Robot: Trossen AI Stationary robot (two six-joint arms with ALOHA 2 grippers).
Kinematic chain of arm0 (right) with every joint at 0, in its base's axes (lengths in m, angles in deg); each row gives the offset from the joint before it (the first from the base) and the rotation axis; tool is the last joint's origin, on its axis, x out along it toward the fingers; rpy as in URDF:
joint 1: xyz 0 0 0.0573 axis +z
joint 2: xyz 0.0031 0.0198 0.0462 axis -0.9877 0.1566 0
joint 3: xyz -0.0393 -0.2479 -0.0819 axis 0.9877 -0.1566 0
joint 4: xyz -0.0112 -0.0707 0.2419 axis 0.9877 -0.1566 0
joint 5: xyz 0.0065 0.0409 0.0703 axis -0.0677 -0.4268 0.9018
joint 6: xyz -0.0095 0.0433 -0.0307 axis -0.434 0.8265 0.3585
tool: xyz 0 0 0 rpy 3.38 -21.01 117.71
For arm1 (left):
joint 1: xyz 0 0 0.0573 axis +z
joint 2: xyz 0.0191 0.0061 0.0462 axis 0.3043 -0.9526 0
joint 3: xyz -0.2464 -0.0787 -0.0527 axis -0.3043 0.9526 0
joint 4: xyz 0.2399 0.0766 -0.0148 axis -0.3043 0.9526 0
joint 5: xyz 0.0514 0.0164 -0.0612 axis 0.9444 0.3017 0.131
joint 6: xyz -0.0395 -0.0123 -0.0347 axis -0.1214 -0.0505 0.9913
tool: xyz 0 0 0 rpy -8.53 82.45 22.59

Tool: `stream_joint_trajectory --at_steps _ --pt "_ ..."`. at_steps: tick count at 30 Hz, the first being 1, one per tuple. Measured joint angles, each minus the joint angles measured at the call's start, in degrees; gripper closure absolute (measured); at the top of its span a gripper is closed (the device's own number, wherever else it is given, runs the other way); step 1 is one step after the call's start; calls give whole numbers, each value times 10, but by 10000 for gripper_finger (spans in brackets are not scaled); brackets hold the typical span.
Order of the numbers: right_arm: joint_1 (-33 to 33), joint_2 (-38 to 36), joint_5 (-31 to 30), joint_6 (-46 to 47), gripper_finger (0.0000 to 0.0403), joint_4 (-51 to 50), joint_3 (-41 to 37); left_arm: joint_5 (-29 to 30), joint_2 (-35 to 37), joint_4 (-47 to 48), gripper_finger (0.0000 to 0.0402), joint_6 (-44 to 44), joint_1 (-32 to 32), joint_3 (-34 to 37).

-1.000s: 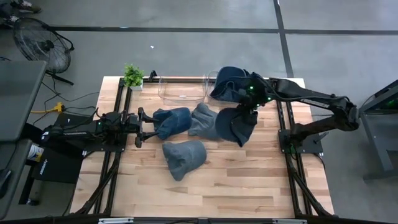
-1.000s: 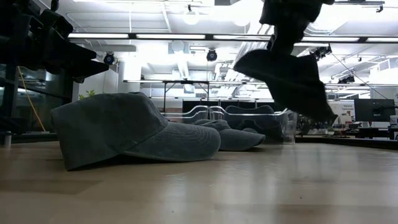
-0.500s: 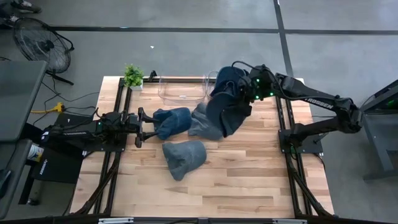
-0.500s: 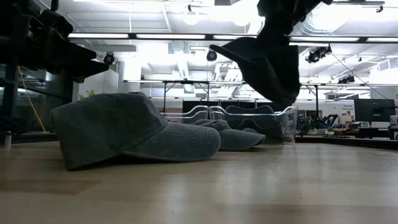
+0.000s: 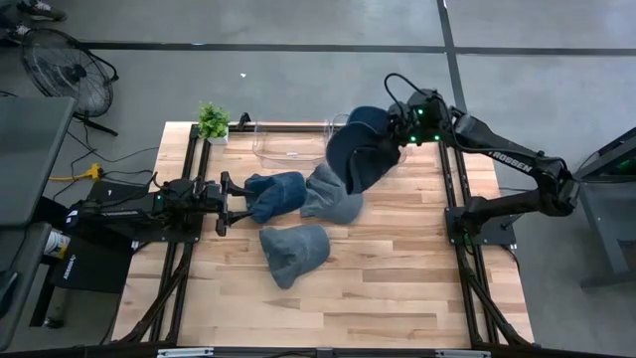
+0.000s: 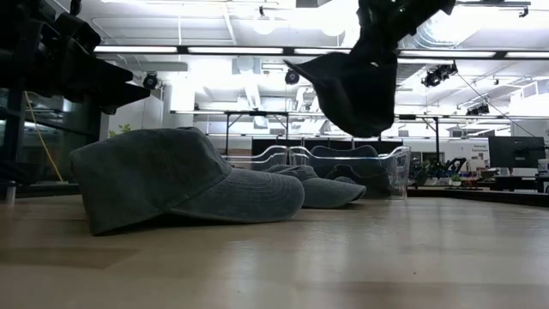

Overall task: Pick & Place hat
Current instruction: Put the right blue cap into the right transparent bin

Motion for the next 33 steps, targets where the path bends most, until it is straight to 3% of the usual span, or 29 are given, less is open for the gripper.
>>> stream_joint_trajectory --at_steps 12,18,24,33 --pt "-32 0 -88 -4 401 59 0 0 0 0 121 0 0 0" --pt "-55 0 -85 -39 401 63 0 0 0 0 121 0 0 0" --pt "-95 0 -41 -50 401 101 0 0 0 0 121 0 0 0" --pt "-154 38 -40 53 401 138 0 0 0 0 121 0 0 0"
